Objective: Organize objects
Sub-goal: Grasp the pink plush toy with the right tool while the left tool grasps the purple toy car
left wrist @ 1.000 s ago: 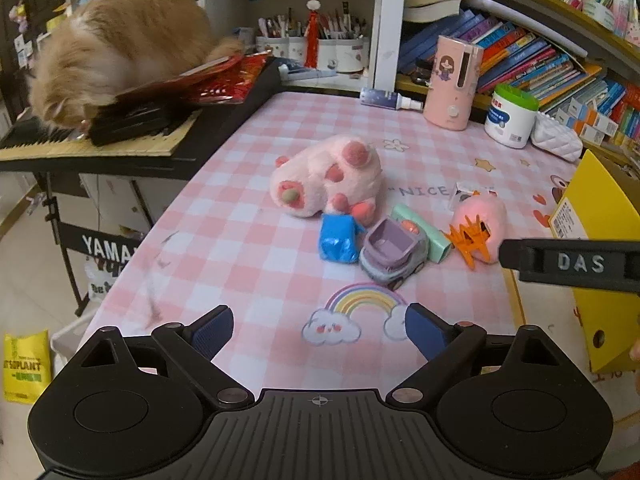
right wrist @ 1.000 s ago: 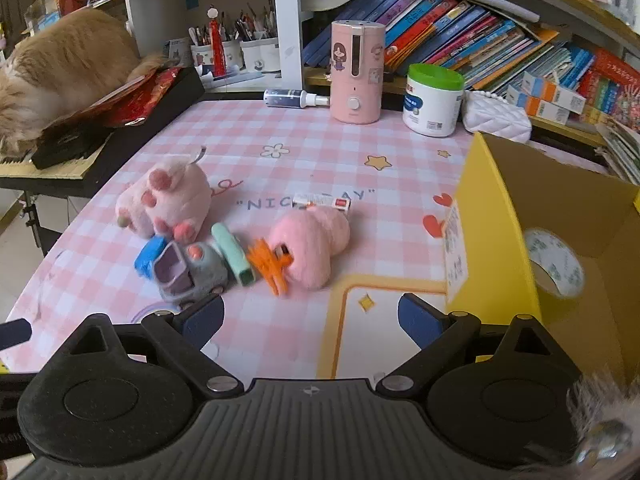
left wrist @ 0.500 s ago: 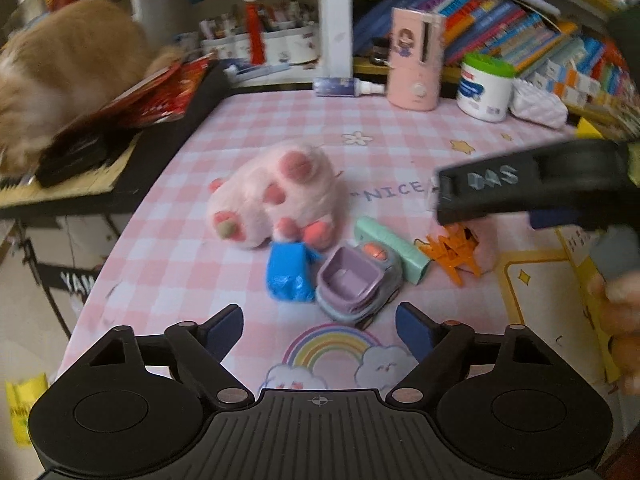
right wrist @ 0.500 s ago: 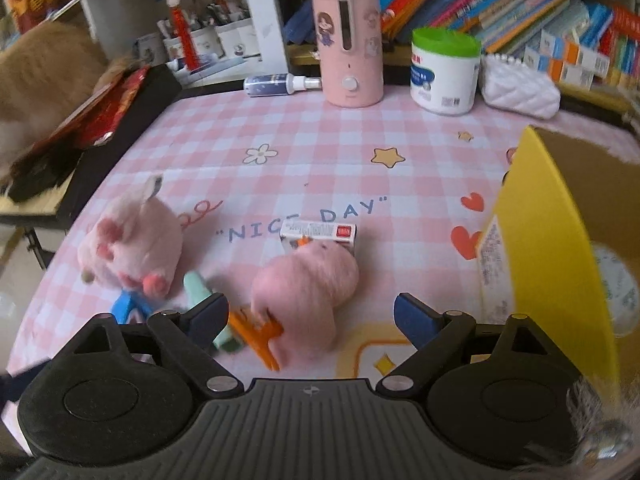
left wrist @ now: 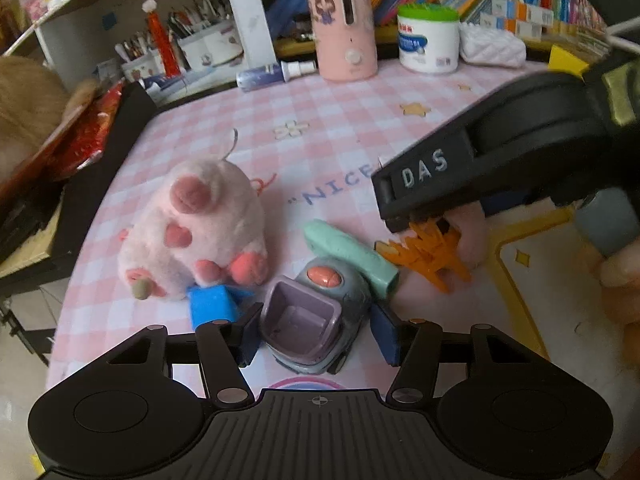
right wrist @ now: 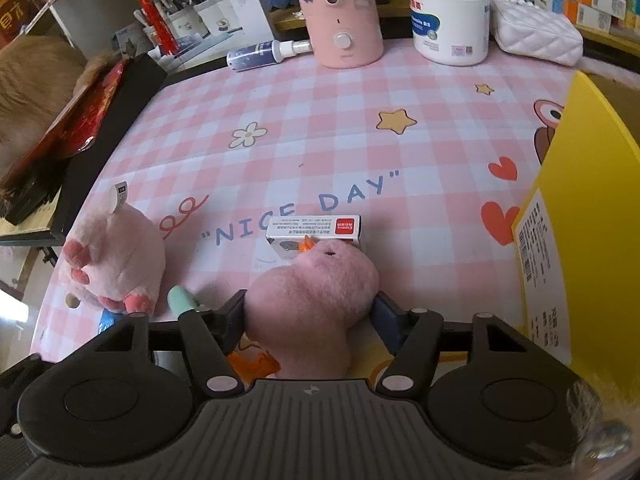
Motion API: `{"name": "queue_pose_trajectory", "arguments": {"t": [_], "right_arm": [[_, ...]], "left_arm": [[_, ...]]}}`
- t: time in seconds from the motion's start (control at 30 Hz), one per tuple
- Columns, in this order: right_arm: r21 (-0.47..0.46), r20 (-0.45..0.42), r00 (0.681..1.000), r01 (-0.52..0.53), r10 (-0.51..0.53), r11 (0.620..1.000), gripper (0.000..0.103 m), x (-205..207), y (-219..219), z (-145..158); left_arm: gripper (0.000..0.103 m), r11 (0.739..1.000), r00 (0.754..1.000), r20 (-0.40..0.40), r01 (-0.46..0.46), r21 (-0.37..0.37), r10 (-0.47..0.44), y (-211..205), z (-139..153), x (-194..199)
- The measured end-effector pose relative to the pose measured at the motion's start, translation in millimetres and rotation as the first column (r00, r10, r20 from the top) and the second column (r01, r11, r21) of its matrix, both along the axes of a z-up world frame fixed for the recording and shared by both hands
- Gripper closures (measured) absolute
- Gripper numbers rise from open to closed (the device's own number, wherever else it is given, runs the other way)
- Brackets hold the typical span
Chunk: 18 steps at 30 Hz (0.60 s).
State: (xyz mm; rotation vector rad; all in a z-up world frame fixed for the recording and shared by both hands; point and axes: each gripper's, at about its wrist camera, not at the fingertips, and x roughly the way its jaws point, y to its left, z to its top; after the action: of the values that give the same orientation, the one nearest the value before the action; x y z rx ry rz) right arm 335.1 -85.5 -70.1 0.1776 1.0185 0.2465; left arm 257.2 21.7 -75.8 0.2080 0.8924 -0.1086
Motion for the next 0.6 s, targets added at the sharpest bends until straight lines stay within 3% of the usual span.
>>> {"name": "queue_pose_trajectory", "arguments": {"t": [0.2, 0.33, 0.4, 0.43, 0.6], "right_arm": [[0.008, 0.004, 1.0, -0.005, 0.005, 1.0, 0.043, -2.9, -2.4, 2.1], [0.018, 0.027, 1.0, -0.001, 0.001, 1.0, 0.043, -11.8, -6.4, 12.3], [0.029, 0.037, 0.999, 0.013, -0.015, 0.999, 0.043, -17.6, -11.1, 18.8], [0.032, 0.044, 0.999, 0.021, -0.022, 0.999, 0.043, -21.0, -13.2, 22.3], [0.052, 0.056, 0.998, 0.028, -0.031, 0.998, 0.043, -40.0, -20.2, 34.5]], "left_arm": [[0.05, 0.999, 1.0, 0.002, -0.009, -0.034, 0.009, 3.5, -0.6, -1.5], [0.051, 0.978, 0.997, -0.021, -0.077, -0.195, 0.074, 21.8, 6.7, -12.5], [0.054, 0.969, 0.995, -0.02, -0.099, -0.224, 0.097, 27.1, 10.8, -22.8], [0.063, 0.964, 0.994, -0.021, -0.112, -0.24, 0.11, 29.9, 12.7, -27.6], [0.065, 0.937, 0.985, -0.005, -0.165, -0.307, 0.171, 44.5, 22.4, -45.5]]}}
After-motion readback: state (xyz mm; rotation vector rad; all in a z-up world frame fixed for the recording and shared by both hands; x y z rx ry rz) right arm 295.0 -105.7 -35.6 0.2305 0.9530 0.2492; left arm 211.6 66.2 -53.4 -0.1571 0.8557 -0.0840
